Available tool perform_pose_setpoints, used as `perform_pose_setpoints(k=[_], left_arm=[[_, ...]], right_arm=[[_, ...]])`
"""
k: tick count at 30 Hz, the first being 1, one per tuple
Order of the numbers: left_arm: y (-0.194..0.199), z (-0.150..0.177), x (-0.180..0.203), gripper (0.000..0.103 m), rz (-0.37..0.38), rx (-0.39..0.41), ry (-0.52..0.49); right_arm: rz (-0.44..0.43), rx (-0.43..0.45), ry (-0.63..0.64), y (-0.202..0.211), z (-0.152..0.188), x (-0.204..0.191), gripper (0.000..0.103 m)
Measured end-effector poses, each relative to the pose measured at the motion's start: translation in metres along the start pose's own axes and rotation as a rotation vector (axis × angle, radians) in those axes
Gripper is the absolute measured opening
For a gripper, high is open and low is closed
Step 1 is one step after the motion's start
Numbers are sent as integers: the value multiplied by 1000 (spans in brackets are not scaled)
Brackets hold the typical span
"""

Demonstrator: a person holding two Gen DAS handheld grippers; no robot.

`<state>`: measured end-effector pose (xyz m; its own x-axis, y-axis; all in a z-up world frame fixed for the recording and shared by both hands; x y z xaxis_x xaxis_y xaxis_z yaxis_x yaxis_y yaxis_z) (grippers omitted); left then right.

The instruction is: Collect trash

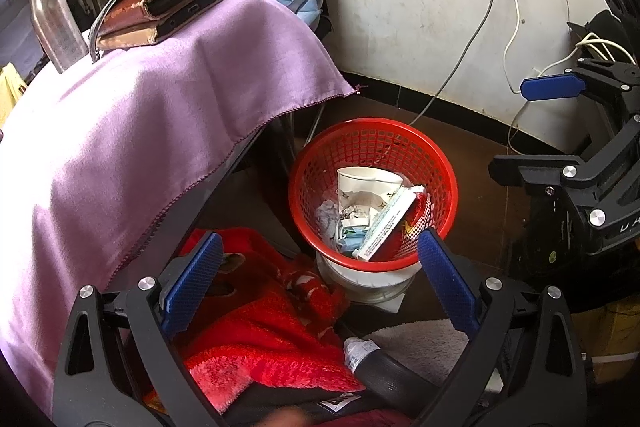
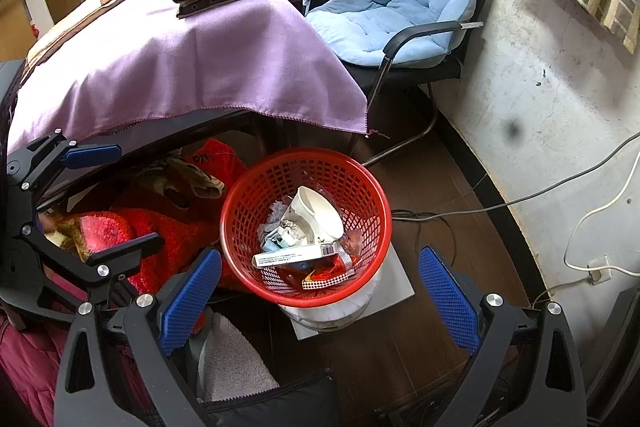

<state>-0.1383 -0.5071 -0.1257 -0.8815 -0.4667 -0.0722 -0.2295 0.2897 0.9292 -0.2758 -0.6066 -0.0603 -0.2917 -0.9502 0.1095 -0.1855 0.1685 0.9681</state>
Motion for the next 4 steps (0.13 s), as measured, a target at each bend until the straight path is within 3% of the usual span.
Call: perform_pose_setpoints(k=[4], left_arm=[[1, -1, -1, 94, 3, 1, 5]], right_arm=[[-1, 2, -7, 1, 0, 1, 97]])
Point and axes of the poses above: each gripper's, at about its wrist camera, not at the fingertips, and y roughly against the way its jaws point, x to its right, z to its underside, the point moved 3 cm from there along -y, roughly the way its jaws point, and after that the axes turned 12 degrees about -x, right-handed, at the moved point
